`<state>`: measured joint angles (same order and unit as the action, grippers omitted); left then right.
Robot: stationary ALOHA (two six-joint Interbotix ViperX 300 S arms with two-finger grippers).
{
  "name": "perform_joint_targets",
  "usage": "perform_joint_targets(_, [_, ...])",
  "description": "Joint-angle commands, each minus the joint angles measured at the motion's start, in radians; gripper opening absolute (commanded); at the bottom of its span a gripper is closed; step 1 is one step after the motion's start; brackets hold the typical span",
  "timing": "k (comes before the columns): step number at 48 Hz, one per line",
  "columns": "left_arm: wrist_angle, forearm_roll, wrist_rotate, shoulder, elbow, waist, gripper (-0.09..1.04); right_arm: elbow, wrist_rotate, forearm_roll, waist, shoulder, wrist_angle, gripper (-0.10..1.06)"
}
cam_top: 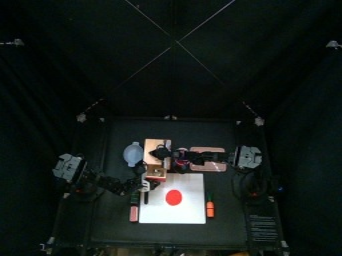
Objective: Get the cutter from the drawer then cut the dough then place the extra dough in the bowl
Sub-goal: Place the cutter on the board
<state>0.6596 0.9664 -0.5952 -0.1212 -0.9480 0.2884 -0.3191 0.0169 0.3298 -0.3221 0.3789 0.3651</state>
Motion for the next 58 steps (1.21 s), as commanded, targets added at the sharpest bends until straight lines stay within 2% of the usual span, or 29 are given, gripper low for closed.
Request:
perform_joint_targets(1, [0.003,-0.003,0.003,0.021,0.012,0.002,0.75,-0.003,0.0,0.002,-0.002,-0.011,-0.018,-0.03])
perform_joint_targets(11, [0.012,-0.017,0.006,0.028,0.009,-0.003,0.79,-0.003,0.0,0.0,-0.002,-0.011,-0.018,-0.03])
perform_joint_targets(24, [-0.002,-0.014,0.003,0.041,0.003,-0.003,0.99,-0.002,0.0,0.0,-0.002,-0.011,-0.018,-0.03])
perform_joint_targets(40, [-0.074,-0.014,0.005,0.097,-0.028,-0.005,1.0,-0.003,0.0,0.002,-0.002,-0.009,-0.018,-0.03])
perform_joint_targets(58, [-0.107,-0.043,0.005,0.229,-0.104,-0.003,1.0,-0.002,0.0,0.002,-0.002,-0.006,-0.018,-0.03])
